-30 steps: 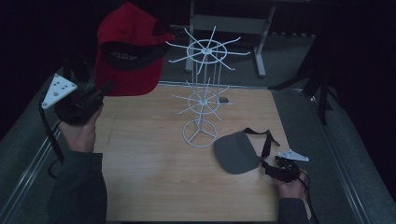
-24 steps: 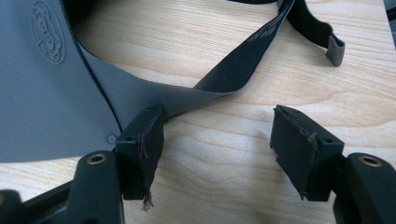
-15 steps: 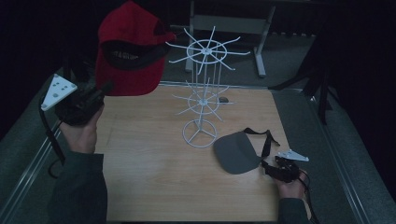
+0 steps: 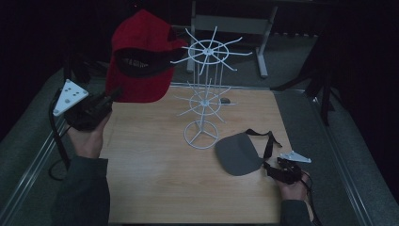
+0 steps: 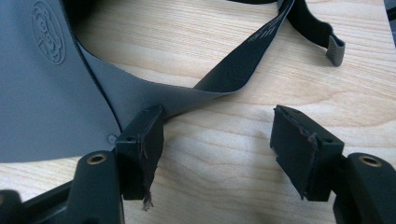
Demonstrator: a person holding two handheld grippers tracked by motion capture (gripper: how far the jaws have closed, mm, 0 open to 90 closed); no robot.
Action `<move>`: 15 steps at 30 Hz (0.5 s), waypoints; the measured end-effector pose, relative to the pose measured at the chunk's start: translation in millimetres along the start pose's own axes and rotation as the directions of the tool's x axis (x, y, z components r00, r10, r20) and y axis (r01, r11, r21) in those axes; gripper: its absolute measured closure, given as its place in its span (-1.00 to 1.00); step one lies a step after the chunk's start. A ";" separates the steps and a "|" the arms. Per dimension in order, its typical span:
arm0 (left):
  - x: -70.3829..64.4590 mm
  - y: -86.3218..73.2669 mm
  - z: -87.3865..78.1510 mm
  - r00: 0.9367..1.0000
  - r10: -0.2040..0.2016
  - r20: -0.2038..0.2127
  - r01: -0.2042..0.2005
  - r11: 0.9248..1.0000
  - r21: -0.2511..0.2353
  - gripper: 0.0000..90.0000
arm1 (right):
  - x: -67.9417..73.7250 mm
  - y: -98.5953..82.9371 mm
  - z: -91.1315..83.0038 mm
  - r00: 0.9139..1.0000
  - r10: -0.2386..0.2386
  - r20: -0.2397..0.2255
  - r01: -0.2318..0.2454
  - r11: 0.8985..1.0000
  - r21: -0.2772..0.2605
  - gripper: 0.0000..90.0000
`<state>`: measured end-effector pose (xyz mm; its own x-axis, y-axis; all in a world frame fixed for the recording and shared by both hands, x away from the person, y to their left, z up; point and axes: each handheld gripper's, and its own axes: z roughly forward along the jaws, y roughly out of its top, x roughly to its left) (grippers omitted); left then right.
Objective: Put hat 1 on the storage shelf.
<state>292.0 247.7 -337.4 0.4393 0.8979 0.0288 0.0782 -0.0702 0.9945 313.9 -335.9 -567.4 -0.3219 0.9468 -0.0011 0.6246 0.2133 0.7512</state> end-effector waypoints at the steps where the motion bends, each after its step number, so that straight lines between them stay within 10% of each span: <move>1: -0.4 -2.2 0.9 1.000 -0.001 -0.002 0.001 1.000 0.005 0.90 | 0.0 0.0 0.0 1.000 0.000 0.000 0.000 1.000 0.000 -0.23; 15: 3.7 -48.9 10.3 1.000 0.002 -0.029 0.000 0.998 0.064 0.90 | 0.2 -0.1 -0.2 1.000 0.000 0.000 0.000 1.000 0.002 -0.23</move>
<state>299.0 250.0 -387.0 0.4129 0.9102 0.0336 0.1355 -0.0979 0.9859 313.7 -335.8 -567.4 -0.3223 0.9466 -0.0013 0.6256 0.2140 0.7502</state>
